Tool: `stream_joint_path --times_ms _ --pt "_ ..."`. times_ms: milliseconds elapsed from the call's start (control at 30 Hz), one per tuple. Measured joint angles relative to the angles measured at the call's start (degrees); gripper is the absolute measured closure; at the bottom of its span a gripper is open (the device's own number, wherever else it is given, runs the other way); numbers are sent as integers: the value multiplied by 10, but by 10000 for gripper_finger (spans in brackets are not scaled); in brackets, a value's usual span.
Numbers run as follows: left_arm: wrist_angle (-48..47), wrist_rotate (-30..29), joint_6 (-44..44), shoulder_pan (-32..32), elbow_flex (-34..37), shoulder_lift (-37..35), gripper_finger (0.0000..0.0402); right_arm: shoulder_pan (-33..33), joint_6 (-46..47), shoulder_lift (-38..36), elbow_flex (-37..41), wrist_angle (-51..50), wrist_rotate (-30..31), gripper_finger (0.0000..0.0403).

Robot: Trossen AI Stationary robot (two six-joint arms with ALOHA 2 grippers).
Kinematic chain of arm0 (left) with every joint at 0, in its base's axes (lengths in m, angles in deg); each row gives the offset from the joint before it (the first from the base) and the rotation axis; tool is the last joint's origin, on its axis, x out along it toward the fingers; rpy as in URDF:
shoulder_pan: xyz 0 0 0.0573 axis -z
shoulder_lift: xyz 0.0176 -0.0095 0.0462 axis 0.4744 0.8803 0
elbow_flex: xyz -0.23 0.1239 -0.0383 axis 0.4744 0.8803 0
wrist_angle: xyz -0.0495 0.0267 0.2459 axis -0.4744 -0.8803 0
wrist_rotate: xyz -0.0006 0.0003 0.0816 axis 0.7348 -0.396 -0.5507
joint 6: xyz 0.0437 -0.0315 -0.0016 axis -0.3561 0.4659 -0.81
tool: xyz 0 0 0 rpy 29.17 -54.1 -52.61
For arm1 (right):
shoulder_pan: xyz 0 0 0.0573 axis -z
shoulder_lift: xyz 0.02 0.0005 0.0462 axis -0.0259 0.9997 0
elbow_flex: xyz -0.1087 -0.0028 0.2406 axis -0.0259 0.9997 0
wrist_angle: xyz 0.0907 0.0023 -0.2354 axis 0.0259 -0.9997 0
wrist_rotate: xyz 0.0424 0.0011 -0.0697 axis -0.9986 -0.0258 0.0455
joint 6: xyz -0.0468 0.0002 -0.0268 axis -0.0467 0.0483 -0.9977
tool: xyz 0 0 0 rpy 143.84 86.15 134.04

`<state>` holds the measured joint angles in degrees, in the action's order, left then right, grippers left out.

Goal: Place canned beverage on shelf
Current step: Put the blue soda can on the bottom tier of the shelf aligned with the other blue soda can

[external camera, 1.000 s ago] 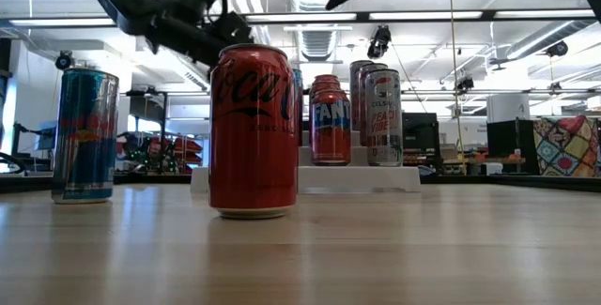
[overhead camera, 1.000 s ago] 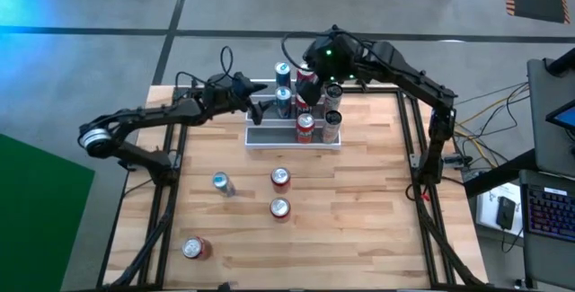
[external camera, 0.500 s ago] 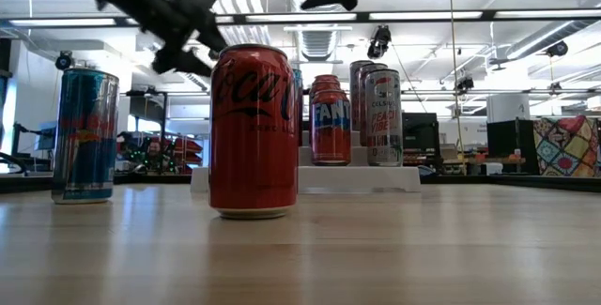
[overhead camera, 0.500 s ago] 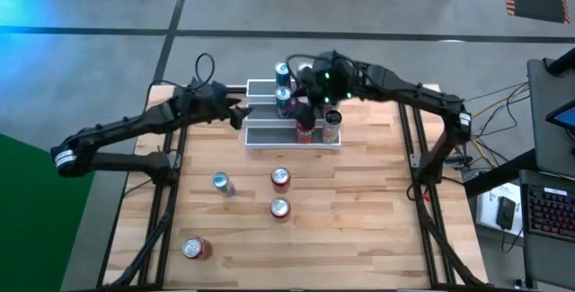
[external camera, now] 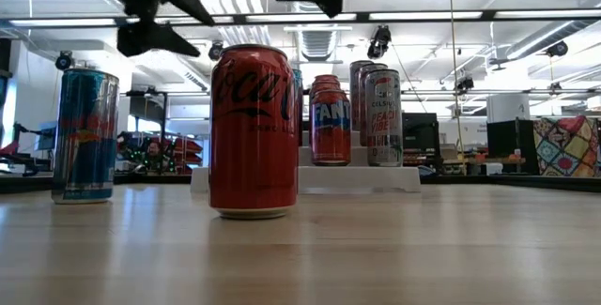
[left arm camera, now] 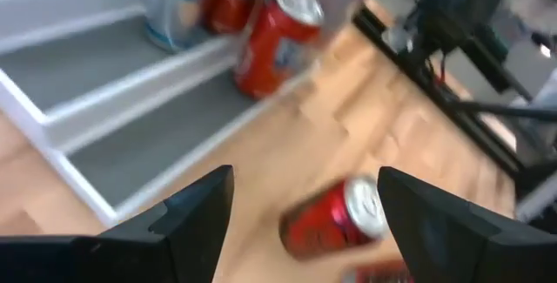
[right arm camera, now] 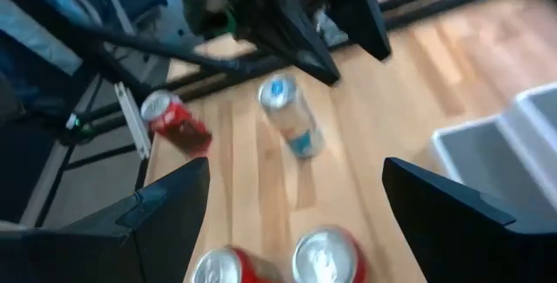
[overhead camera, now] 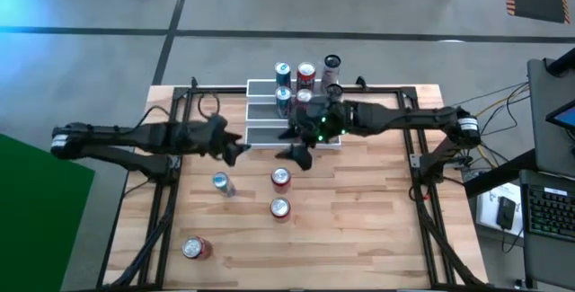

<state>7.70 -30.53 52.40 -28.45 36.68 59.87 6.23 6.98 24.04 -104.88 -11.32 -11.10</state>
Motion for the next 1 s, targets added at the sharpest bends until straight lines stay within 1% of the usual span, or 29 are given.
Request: stream_joint_path --times_ms 100,233,300,467,533,600,733,800,867,1000 --pt "-36 -22 56 49 0 5 132 -19 12 1 14 2 12 74" --pt "-115 -25 124 88 0 7 132 -49 13 -5 20 9 87 74" --pt "-143 -28 140 102 0 6 132 -57 14 -7 20 16 113 74" --pt "-159 -54 126 109 0 -1 132 -64 43 -5 22 54 130 74" --pt "-171 -51 126 110 0 -7 129 -65 61 -4 22 68 142 74" --pt "-176 -37 127 117 0 -14 122 -68 77 -3 23 78 159 74" --pt "-206 -26 146 160 0 -25 99 -86 66 -3 23 83 233 74" --pt "-215 -31 147 183 0 -27 87 -98 64 -3 23 78 272 74" --pt "-218 -42 146 203 0 -28 76 -109 67 -3 24 78 292 74" --pt "-234 -66 140 238 0 -25 61 -127 87 -4 35 78 309 74"
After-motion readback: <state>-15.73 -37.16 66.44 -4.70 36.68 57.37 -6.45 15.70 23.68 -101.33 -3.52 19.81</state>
